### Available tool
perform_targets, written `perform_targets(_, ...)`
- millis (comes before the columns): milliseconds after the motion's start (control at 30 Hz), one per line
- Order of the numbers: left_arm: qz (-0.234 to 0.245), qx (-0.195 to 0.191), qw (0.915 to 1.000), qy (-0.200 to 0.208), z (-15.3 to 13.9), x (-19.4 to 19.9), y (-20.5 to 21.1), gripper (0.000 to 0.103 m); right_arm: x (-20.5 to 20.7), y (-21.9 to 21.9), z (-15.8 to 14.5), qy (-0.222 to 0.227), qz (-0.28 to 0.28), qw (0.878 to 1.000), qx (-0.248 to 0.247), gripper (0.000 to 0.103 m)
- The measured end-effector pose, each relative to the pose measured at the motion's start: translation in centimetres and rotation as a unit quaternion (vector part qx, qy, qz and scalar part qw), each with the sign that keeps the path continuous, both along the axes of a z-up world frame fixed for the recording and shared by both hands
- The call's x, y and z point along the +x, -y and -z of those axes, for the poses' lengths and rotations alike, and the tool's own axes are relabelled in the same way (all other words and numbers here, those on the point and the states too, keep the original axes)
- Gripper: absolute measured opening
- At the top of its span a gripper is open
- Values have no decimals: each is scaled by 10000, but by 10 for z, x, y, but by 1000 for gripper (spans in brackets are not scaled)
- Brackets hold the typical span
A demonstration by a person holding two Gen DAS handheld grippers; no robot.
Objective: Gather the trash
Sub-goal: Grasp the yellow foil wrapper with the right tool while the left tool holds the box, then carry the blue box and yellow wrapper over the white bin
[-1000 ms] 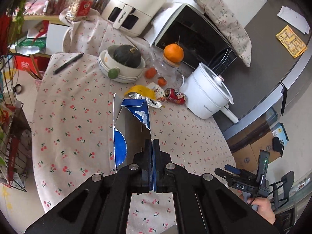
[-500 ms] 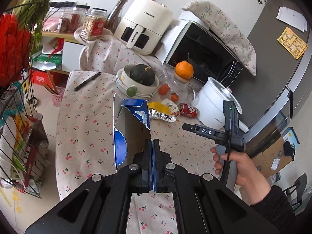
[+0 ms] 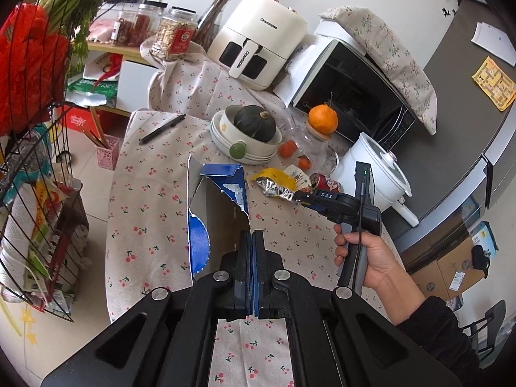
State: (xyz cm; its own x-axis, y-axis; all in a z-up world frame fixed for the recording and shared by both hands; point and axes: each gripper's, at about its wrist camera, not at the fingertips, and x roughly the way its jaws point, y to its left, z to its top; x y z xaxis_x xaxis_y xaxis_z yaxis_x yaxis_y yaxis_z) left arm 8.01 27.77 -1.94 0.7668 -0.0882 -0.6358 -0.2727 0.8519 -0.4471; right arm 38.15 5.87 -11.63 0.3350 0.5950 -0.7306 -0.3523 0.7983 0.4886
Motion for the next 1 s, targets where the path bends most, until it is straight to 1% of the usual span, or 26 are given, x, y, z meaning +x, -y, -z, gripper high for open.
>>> perform_targets(33,19,-11,10000,-6,0,0,1,0,0,-1,0,23,-37,10000,37,22)
perform_targets(67,36,-23,10000,-12,0,0,2,0,-2,-1,-1,48,-86,9999,51,23)
perform_targets(200,133,-43,9999,18,-2,-1,9,0,-14,2,-12,263,-208,9994,-2,22)
perform_targets(400,398,-37,9992,80,-7,-5,29,0,-47,26,-49,562,-375,9976,-161,21)
perform_targets(567,700,-7,9974,168,-13,-9,53,0,-88,65,-82,832,-425,9951,-325,21)
perform_targets(733,1005,86,9946,255,-19,-15,81,0,-126,110,-109,991,-323,9933,-503,21)
perform_targets(900,1340,167,9904,311,-24,-19,112,0,-166,158,-124,1068,-107,9922,-636,21)
perform_targets(1000,1550,261,9870,327,-26,-19,133,0,-188,187,-126,1019,74,9923,-696,21)
